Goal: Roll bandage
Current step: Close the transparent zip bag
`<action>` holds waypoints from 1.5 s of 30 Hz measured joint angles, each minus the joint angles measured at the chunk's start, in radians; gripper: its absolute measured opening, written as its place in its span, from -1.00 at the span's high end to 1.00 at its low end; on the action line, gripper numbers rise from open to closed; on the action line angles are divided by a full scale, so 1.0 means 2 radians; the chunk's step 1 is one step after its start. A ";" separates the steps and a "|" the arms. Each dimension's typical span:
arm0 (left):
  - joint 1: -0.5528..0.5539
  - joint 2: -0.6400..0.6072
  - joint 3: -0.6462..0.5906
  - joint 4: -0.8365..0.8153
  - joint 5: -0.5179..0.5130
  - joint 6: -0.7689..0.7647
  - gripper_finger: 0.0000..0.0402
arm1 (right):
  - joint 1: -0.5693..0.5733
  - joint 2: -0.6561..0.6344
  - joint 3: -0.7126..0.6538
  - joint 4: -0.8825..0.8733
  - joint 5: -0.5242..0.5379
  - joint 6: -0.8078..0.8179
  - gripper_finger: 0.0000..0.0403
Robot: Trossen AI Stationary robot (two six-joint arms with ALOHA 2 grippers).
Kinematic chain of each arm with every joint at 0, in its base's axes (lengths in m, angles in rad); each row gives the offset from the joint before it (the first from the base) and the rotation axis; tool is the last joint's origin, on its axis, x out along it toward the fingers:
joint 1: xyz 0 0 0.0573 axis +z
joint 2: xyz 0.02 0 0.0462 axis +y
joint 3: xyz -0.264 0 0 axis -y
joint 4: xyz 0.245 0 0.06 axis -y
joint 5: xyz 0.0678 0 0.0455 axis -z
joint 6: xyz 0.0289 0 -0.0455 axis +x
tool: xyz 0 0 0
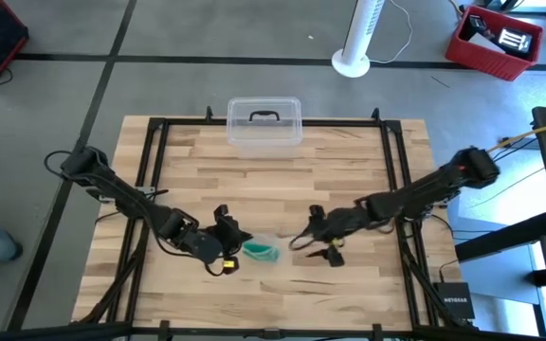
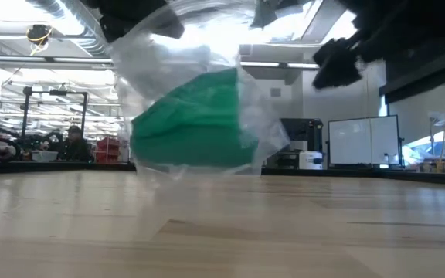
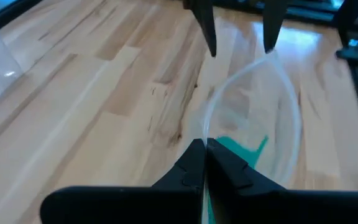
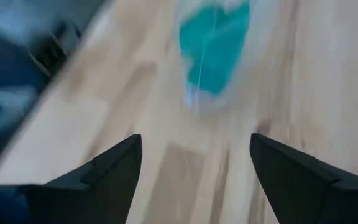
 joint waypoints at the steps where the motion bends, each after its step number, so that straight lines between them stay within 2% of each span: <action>1: 0.000 0.003 0.000 0.010 -0.002 -0.002 1.00 | 0.004 -0.017 -0.020 0.030 0.007 0.003 -0.49; 6: 0.003 0.014 0.000 0.048 -0.005 -0.014 1.00 | 0.022 -0.069 -0.079 0.121 0.036 0.016 -0.49; 12: 0.006 0.015 0.000 0.067 -0.014 -0.017 1.00 | 0.023 -0.074 -0.081 0.161 0.041 0.016 -0.49; 16: 0.007 0.015 0.000 0.073 -0.020 -0.043 1.00 | 0.023 -0.074 -0.081 0.172 0.072 0.016 -0.49; 23: 0.007 0.015 0.000 0.073 -0.030 -0.076 1.00 | 0.023 -0.074 -0.081 0.170 0.075 0.015 -0.49; 31: 0.007 0.015 0.000 0.077 -0.045 -0.055 1.00 | 0.023 -0.074 -0.081 0.173 0.075 0.015 -0.49; 37: 0.007 0.015 0.000 0.123 -0.051 -0.015 1.00 | 0.023 -0.074 -0.081 0.165 0.074 0.016 -0.49; 41: 0.007 0.015 0.000 0.163 -0.053 0.008 1.00 | 0.023 -0.073 -0.081 0.148 0.026 0.014 -0.49; 45: 0.007 0.014 0.000 0.178 -0.053 0.022 1.00 | 0.024 -0.073 -0.081 0.170 0.030 0.014 -0.49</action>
